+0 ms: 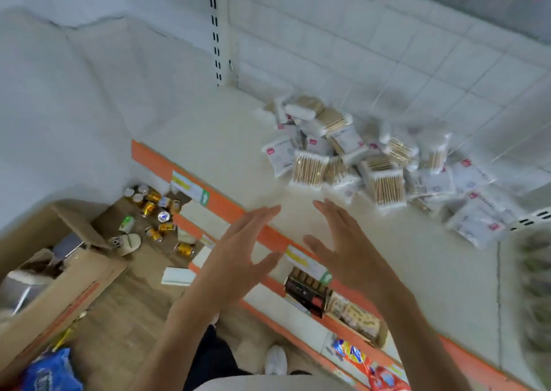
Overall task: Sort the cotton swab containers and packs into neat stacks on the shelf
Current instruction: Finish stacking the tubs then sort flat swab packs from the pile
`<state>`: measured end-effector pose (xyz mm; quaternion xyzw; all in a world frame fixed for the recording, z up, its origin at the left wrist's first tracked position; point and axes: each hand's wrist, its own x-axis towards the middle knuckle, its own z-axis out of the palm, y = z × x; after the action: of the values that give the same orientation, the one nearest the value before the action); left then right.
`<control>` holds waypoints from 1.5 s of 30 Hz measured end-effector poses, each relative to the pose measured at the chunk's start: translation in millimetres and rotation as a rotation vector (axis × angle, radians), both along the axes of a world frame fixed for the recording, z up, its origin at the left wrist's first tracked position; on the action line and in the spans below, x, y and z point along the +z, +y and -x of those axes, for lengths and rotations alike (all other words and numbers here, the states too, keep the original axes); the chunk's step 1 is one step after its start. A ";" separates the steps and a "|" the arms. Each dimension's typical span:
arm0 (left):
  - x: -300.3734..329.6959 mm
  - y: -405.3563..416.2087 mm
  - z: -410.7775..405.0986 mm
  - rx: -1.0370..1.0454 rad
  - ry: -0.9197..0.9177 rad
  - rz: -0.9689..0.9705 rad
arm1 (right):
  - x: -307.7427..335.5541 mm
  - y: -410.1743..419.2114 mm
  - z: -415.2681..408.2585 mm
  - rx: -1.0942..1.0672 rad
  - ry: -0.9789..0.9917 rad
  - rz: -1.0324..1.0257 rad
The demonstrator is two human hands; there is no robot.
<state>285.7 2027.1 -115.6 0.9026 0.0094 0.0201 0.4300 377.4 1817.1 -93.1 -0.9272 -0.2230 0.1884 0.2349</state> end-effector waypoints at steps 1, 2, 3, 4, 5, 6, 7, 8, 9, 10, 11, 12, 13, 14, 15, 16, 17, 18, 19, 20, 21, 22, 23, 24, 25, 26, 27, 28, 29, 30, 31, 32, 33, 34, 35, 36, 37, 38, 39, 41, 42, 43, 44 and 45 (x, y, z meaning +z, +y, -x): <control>-1.0 9.5 -8.9 -0.036 -0.007 -0.008 | 0.1 10.0 -6.4 -0.018 -0.018 -0.001; -2.4 23.4 -21.1 -0.080 -0.011 -0.019 | 1.5 24.3 -15.0 -0.056 -0.040 -0.004; -2.3 34.9 -30.7 -0.118 -0.015 -0.026 | 2.2 37.7 -23.6 -0.098 -0.066 -0.015; -2.3 47.4 -41.1 -0.150 -0.020 -0.022 | 3.3 52.1 -33.1 -0.152 -0.114 -0.032; -1.3 61.3 -53.1 -0.183 -0.022 -0.017 | 3.7 67.0 -44.1 -0.218 -0.185 -0.036; -1.2 74.7 -65.2 -0.214 -0.030 -0.022 | 3.4 80.5 -55.4 -0.285 -0.263 -0.017; -1.1 87.1 -76.7 -0.241 -0.045 -0.039 | 1.3 92.1 -65.8 -0.348 -0.322 0.012; -0.3 98.2 -87.5 -0.261 -0.061 -0.057 | -0.7 102.3 -74.2 -0.403 -0.354 0.038; -0.1 108.2 -98.1 -0.270 -0.072 -0.068 | -4.8 110.1 -80.7 -0.453 -0.367 0.055; 0.0 116.7 -108.2 -0.271 -0.084 -0.078 | -9.0 116.6 -84.9 -0.489 -0.380 0.070; 0.3 123.8 -117.3 -0.269 -0.095 -0.085 | -13.9 121.8 -87.3 -0.517 -0.396 0.087; 0.0 129.0 -125.2 -0.268 -0.098 -0.082 | -17.8 125.7 -87.9 -0.541 -0.410 0.102; -0.1 131.9 -131.9 -0.270 -0.097 -0.072 | -21.0 129.0 -88.3 -0.565 -0.421 0.103; 0.1 132.8 -138.7 -0.277 -0.101 -0.063 | -22.9 131.1 -88.9 -0.591 -0.428 0.094; 0.2 132.1 -144.7 -0.288 -0.117 -0.059 | -24.7 132.4 -89.4 -0.614 -0.434 0.082; 0.1 130.0 -150.7 -0.297 -0.143 -0.059 | -24.9 133.2 -89.2 -0.631 -0.441 0.073; -0.8 127.5 -156.9 -0.303 -0.174 -0.065 | -25.3 133.7 -88.5 -0.643 -0.453 0.065; -2.2 124.8 -163.5 -0.307 -0.206 -0.074 | -25.5 133.6 -86.1 -0.657 -0.469 0.054; -4.1 121.9 -171.2 -0.311 -0.234 -0.090 | -26.4 133.3 -82.4 -0.681 -0.483 0.033; -5.8 118.3 -179.9 -0.316 -0.252 -0.110 | -27.2 133.1 -77.6 -0.711 -0.491 0.003; -7.6 114.0 -188.5 -0.315 -0.255 -0.142 | -28.3 132.8 -72.9 -0.739 -0.493 -0.033; -10.2 108.7 -196.9 -0.311 -0.242 -0.184 | -29.5 132.5 -68.0 -0.761 -0.491 -0.065; -12.0 102.1 -204.2 -0.307 -0.215 -0.234 | -30.8 132.5 -63.3 -0.777 -0.490 -0.089; -13.9 95.3 -210.6 -0.307 -0.178 -0.286 | -32.0 133.0 -59.2 -0.785 -0.488 -0.103; -15.4 89.4 -215.2 -0.309 -0.144 -0.329 | -33.6 133.9 -56.2 -0.790 -0.484 -0.112; -16.7 84.9 -219.0 -0.311 -0.127 -0.354 | -34.5 135.2 -54.2 -0.798 -0.475 -0.120; -18.1 82.6 -222.4 -0.316 -0.126 -0.365 | -34.9 136.7 -53.6 -0.809 -0.464 -0.128; -19.2 82.8 -225.2 -0.326 -0.132 -0.363 | -34.2 138.4 -53.2 -0.820 -0.456 -0.129; -19.2 85.4 -226.6 -0.350 -0.140 -0.354 | -32.3 140.0 -52.6 -0.828 -0.459 -0.131; -18.2 90.2 -226.4 -0.384 -0.152 -0.343 | -29.7 141.1 -51.4 -0.838 -0.468 -0.143; -16.9 97.9 -223.3 -0.416 -0.166 -0.339 | -26.2 142.5 -49.0 -0.855 -0.479 -0.187; -15.7 107.5 -217.8 -0.439 -0.190 -0.342 | -21.5 144.4 -45.0 -0.876 -0.483 -0.269; -15.3 119.5 -210.2 -0.452 -0.222 -0.343 | -17.1 147.1 -40.4 -0.895 -0.472 -0.371; -15.5 132.3 -201.8 -0.457 -0.254 -0.325 | -13.8 150.3 -35.6 -0.906 -0.443 -0.458; -15.8 145.0 -193.7 -0.457 -0.260 -0.291 | -12.3 153.7 -31.0 -0.915 -0.397 -0.518; -17.1 156.7 -186.7 -0.458 -0.235 -0.252 | -12.8 157.4 -27.0 -0.932 -0.343 -0.547; -19.2 166.9 -180.9 -0.465 -0.188 -0.225 | -15.4 160.7 -23.9 -0.962 -0.290 -0.547; -21.2 174.8 -176.5 -0.478 -0.137 -0.208 | -19.0 163.4 -21.5 -1.000 -0.248 -0.526; -23.6 180.4 -173.5 -0.491 -0.091 -0.193 | -21.4 164.9 -19.4 -1.035 -0.216 -0.492; -27.0 184.6 -168.7 -0.490 -0.021 -0.146 | -21.3 164.1 -18.1 -1.069 -0.168 -0.399; -28.5 184.5 -166.6 -0.467 0.003 -0.110 | -20.3 162.0 -19.0 -1.059 -0.146 -0.329; -30.2 183.4 -164.7 -0.432 0.015 -0.075 | -18.3 159.6 -20.5 -1.022 -0.130 -0.231; -31.4 181.3 -164.0 -0.393 0.014 -0.049 | -16.1 157.2 -22.1 -0.962 -0.129 -0.112; -32.6 179.9 -164.7 -0.361 0.007 -0.042 | -13.6 155.5 -23.7 -0.898 -0.147 -0.009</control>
<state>450.4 2207.0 -148.2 0.8984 -0.1518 -0.0605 0.4076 401.1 1972.6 -106.7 -0.9419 0.1844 0.0004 0.2808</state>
